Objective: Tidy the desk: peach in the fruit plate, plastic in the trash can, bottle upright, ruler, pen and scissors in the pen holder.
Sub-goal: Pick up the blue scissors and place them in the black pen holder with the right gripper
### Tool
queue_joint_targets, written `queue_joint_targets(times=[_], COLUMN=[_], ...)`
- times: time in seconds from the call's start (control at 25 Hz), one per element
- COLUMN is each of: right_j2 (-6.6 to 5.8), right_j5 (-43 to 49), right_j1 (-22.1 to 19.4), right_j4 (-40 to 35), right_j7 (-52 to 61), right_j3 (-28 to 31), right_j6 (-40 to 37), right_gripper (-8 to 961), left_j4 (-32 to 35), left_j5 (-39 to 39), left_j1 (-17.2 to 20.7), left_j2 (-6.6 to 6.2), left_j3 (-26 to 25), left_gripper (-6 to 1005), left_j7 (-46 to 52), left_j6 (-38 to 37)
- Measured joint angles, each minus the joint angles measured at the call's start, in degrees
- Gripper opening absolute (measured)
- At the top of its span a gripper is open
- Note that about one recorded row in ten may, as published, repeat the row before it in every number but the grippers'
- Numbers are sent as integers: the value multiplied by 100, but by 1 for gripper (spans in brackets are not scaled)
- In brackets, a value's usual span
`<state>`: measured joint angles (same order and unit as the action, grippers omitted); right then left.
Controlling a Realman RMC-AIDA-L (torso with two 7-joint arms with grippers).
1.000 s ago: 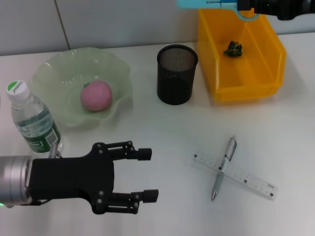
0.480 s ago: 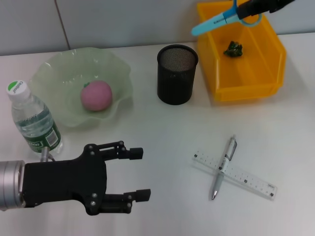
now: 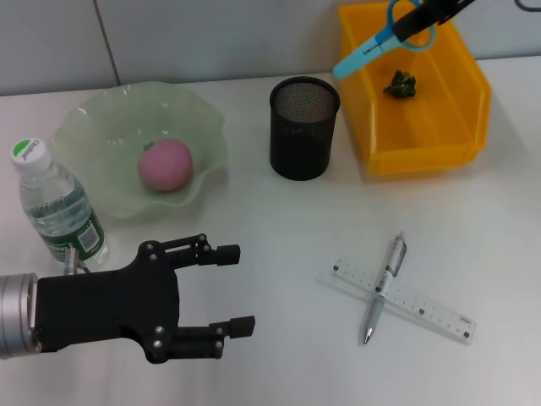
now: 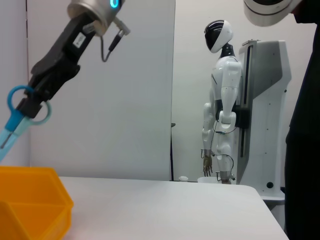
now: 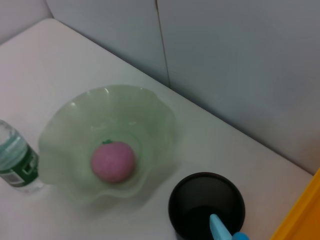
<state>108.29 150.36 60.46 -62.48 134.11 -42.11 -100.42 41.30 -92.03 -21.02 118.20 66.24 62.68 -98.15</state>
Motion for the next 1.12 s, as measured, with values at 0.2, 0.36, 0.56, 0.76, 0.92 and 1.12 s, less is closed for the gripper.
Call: queue_joint_targets(times=[0.2, 0.36, 0.56, 0.76, 0.92, 1.12], right_j2=[-7, -6, 66, 168, 225, 246], right_j5=[5, 12, 17, 47, 60, 64], right_j1=[149, 312, 442, 554, 589, 655], right_j4=[565, 1047, 1536, 1920, 2081, 2356], right_j7=[0, -28, -28, -31, -31, -14], right_j3=[-379, -674, -1104, -1349, -1383, -1571], right_j6=[534, 960, 1544, 1959, 2212, 2529], right_gripper=[82, 82, 82, 82, 82, 82], left_j4=[1, -5, -22, -28, -34, -35], left_j5=[-5, -8, -8, -8, -8, -8], left_j1=[-8, -38, -47, -41, -39, -28], left_j2=[6, 10, 12, 18, 19, 19], left_j3=[-3, 18, 45, 47, 47, 44], left_gripper=[786, 786, 786, 786, 786, 786], left_j7=[-35, -45, -65, -81, -81, -81], left_j6=[3, 42, 108, 124, 144, 149])
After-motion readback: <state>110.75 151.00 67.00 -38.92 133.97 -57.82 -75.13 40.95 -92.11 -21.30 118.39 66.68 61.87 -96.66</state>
